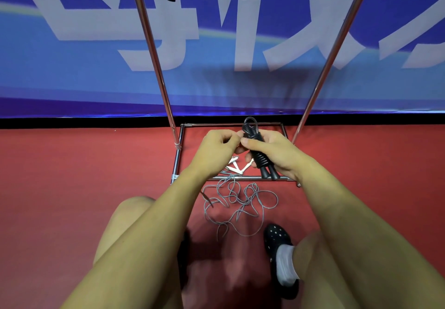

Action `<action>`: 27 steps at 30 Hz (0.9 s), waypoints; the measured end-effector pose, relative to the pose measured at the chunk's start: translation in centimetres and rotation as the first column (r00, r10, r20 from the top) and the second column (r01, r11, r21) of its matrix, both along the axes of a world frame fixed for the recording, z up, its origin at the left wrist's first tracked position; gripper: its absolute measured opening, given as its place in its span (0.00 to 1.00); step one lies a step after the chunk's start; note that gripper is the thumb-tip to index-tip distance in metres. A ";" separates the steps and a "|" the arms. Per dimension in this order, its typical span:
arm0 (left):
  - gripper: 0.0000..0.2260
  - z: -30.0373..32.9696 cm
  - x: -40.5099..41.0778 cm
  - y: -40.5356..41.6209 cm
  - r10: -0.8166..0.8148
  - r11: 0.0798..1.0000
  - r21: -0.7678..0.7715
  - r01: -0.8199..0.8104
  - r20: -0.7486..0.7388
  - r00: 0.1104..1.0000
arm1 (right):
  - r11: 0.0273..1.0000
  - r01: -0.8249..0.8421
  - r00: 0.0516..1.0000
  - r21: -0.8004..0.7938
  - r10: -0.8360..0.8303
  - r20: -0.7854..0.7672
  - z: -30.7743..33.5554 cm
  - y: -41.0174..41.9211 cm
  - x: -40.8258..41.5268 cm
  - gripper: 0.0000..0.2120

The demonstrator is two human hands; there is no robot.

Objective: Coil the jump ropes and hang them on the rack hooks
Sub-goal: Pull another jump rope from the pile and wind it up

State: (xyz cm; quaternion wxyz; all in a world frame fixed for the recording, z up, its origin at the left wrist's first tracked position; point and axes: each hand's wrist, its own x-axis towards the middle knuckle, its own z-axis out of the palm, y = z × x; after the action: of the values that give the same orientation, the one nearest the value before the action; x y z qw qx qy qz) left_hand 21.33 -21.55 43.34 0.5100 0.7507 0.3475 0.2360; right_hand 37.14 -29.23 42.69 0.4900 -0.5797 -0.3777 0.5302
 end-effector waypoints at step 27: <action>0.20 0.1 -0.2 0.4 0.087 0.960 -0.254 -0.116 -0.122 0.989 | 0.982 0.190 0.981 0.002 -0.189 -0.031 -1.1 0.8 0.6 0.16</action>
State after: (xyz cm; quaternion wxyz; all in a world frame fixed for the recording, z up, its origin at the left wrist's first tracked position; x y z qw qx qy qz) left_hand 21.09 -21.13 43.44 0.5714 0.6703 0.4409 0.1724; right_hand 37.77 -28.39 41.63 0.5456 -0.6035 -0.3145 0.4891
